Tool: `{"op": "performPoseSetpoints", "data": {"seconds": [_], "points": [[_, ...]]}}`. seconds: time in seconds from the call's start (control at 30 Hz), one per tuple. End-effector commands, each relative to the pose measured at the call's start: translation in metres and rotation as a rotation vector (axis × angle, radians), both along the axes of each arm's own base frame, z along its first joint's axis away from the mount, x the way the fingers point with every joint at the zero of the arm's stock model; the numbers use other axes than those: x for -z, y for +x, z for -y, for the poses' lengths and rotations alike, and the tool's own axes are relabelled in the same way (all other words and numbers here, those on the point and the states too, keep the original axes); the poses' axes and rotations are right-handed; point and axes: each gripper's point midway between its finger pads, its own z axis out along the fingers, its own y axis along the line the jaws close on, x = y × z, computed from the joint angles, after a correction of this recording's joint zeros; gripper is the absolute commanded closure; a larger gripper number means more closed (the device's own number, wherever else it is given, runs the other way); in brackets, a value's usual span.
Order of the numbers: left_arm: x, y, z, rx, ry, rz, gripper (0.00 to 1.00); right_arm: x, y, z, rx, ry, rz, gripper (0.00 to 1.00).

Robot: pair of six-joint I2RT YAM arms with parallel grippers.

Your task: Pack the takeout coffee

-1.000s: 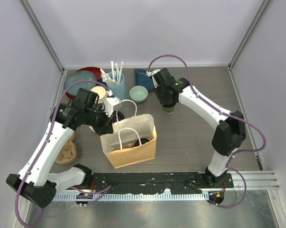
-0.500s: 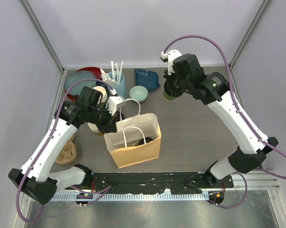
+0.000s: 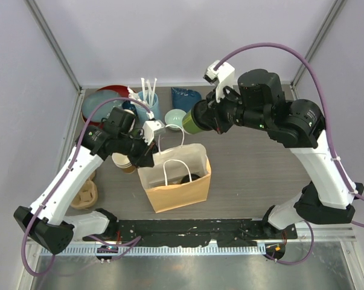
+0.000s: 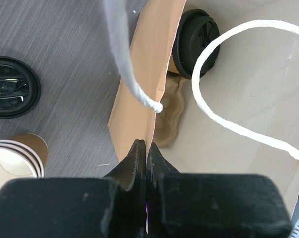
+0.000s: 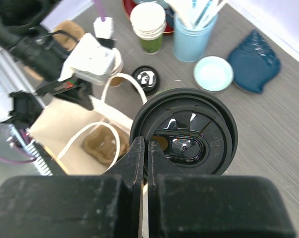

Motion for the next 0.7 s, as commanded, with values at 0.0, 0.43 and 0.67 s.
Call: {"op": "performPoseSetpoints", "data": {"seconds": [0.0, 0.43, 0.67], "points": [[-0.023, 0.007, 0.009, 0.015, -0.056, 0.067, 1.0, -0.02, -0.034, -0.02, -0.198, 0.092, 0.005, 0.99], [-0.036, 0.003, 0.006, 0.021, -0.065, 0.104, 0.67, -0.03, -0.038, -0.005, -0.161, 0.104, 0.045, 0.99], [-0.056, 0.001, -0.003, 0.024, -0.058, 0.176, 0.49, -0.05, -0.029, 0.01, -0.077, 0.127, 0.117, 0.99]]}}
